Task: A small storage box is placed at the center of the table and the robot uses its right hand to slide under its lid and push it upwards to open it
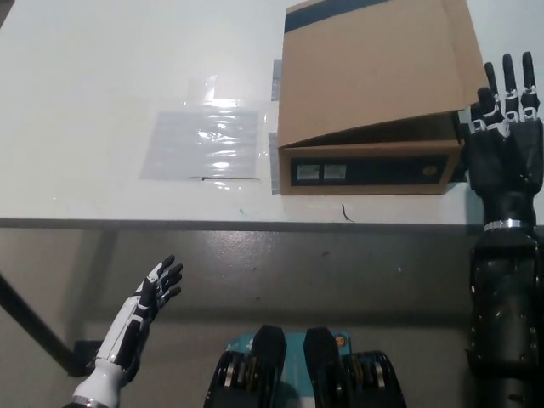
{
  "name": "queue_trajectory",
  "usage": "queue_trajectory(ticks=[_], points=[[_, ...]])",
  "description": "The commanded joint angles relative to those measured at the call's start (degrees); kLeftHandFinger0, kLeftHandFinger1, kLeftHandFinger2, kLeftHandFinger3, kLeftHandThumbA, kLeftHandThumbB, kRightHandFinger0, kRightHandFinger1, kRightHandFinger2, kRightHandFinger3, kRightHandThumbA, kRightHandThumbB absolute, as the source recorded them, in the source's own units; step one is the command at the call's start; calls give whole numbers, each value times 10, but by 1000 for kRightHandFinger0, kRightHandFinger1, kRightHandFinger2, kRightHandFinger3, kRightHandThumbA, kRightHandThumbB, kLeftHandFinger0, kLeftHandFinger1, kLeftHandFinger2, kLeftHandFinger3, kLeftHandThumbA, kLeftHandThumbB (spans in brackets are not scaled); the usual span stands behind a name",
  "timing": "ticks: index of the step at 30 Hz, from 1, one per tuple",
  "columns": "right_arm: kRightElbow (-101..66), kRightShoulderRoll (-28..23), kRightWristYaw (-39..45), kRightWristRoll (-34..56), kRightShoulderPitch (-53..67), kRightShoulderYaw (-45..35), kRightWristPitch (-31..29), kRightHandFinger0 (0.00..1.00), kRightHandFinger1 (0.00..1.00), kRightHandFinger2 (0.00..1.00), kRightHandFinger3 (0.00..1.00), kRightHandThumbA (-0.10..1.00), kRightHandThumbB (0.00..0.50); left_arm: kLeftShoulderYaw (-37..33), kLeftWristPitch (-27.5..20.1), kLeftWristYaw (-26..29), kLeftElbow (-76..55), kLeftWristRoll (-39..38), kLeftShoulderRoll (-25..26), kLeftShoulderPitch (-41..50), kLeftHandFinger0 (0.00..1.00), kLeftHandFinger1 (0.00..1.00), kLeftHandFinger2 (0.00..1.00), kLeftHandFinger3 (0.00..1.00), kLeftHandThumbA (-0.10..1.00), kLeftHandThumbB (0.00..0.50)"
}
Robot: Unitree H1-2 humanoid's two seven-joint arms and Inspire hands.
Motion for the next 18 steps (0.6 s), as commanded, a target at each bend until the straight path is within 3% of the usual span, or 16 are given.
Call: queue_trajectory(ticks=[1, 8, 15, 18], points=[[-19, 16, -13, -14, -8, 16, 16, 1000, 1000, 1000, 1000, 1000, 274, -2, -11, -7, -19, -3, 10, -12, 1000, 1000, 1000, 1000, 1000, 500], [26, 32, 12, 16, -19, 3, 16, 1000, 1000, 1000, 1000, 1000, 294, 1, -18, -7, -14, -3, 12, -16, 1000, 1000, 1000, 1000, 1000, 500], [22, 42, 0, 35, -32, -17, 21, 1000, 1000, 1000, 1000, 1000, 280, 1, -21, -8, -14, -5, 11, -16, 1000, 1000, 1000, 1000, 1000, 500], [11, 53, -31, 59, -59, -37, 25, 1000, 1000, 1000, 1000, 1000, 303, 0, -19, -12, -8, -10, 11, -20, 1000, 1000, 1000, 1000, 1000, 500]])
